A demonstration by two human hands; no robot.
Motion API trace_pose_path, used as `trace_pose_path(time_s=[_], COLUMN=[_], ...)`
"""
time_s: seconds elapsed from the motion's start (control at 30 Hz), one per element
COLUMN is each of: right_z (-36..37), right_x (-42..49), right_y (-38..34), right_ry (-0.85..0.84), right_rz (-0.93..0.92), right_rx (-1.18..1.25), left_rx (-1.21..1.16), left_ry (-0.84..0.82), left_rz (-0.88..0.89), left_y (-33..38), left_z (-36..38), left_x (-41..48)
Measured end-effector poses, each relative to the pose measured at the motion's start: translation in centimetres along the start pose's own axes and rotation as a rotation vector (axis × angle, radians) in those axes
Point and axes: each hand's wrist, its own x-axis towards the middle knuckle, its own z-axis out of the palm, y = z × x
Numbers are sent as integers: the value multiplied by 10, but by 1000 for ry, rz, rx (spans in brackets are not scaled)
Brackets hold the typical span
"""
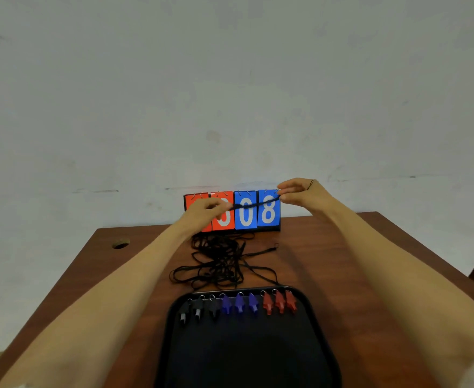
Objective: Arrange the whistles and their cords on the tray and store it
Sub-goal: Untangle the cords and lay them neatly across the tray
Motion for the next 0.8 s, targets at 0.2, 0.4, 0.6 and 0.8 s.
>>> trace_pose_path(time_s=[0.2,0.4,0.6,0.8], right_z=[6,13,23,30], right_x=[-17,-50,-96,-135], right_y=[9,39,77,113], right_ry=[196,333,156,93], right_rz=[47,15,124,307], right_rx=[127,-461,-747,-495], left_rx=[87,132,237,226], left_ry=[143,73,-110,-13], left_rz=[-91,-153,-158,-288], left_y=[-18,-37,-55,-88], left_z=[-15,-15,-10,9], left_x=[-33,-72,-117,-157])
